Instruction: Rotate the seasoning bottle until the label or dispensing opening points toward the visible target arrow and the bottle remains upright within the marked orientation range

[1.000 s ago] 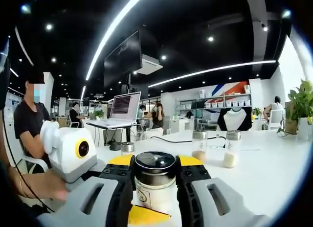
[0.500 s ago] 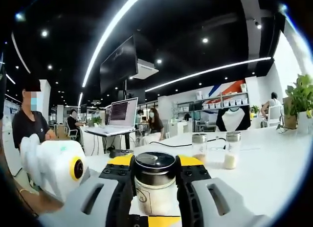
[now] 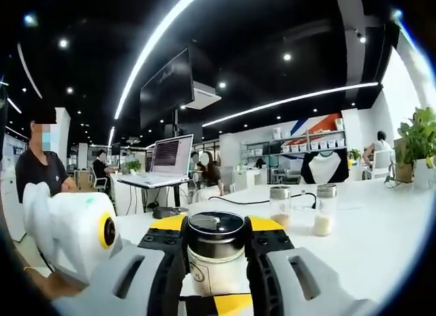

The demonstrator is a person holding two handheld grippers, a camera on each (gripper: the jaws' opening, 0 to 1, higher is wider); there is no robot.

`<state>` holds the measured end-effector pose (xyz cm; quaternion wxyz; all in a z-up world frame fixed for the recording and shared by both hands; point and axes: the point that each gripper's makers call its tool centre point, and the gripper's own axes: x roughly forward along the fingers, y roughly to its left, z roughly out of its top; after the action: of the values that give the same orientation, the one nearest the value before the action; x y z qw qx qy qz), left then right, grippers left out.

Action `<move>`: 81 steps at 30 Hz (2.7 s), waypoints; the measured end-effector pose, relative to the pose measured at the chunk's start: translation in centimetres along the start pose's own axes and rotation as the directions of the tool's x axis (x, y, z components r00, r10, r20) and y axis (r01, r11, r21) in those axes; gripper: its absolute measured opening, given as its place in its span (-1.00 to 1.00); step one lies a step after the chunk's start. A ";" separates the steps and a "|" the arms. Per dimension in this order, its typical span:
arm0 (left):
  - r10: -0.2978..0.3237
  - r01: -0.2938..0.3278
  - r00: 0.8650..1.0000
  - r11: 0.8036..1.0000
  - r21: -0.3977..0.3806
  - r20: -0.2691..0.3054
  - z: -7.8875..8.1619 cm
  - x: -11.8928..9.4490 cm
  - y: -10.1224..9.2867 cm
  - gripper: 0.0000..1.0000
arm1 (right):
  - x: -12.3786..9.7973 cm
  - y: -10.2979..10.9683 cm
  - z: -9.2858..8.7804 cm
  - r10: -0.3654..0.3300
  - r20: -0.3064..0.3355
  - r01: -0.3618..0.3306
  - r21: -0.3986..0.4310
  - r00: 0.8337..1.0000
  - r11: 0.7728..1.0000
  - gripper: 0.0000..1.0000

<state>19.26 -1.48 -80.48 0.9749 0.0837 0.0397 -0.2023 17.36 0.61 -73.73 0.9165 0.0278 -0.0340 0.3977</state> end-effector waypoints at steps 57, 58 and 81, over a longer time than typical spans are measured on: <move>-0.314 0.321 0.944 0.945 -0.063 0.104 0.6 0.4 -1.9 -0.21 | -0.5 0.0 -0.6 0.151 -0.041 -0.151 0.019 0.988 0.988 -0.39; -0.312 0.318 0.945 0.946 -0.059 0.101 0.6 0.4 -1.8 -0.21 | -0.4 0.0 -0.6 0.151 -0.039 -0.150 0.020 0.988 0.989 -0.39; -0.209 0.212 0.977 0.973 -0.094 0.035 -1.6 0.5 1.9 -0.20 | 2.6 0.4 -1.4 0.125 -0.042 -0.125 0.008 0.991 0.992 -0.40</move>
<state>20.45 0.31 -81.84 0.9513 0.0289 0.0461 -0.3033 18.89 2.93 -74.90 0.8903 0.0194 -0.0152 0.4548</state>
